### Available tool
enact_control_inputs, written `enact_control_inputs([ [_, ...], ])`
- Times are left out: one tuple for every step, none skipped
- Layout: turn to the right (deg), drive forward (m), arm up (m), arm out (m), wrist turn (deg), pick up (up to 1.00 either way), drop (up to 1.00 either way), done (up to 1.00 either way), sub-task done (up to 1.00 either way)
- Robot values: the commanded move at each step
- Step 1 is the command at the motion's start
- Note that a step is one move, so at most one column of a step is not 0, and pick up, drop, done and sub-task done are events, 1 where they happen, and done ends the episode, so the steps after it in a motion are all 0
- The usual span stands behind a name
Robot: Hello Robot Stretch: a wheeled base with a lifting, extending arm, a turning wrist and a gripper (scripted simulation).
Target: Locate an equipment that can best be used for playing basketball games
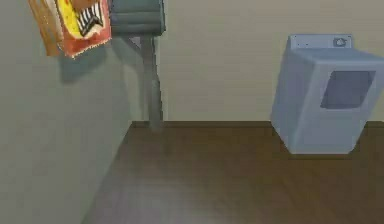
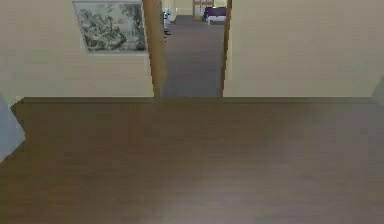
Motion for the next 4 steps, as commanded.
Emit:
enact_control_inputs([
  [45.0,0.00,0.00,0.00,0.0,0.00,0.00,0.00,0.00],
  [45.0,0.00,0.00,0.00,0.0,0.00,0.00,0.00,0.00],
  [0.0,1.00,0.00,0.00,0.0,0.00,0.00,0.00,0.00],
  [0.0,1.00,0.00,0.00,0.0,0.00,0.00,0.00,0.00],
])
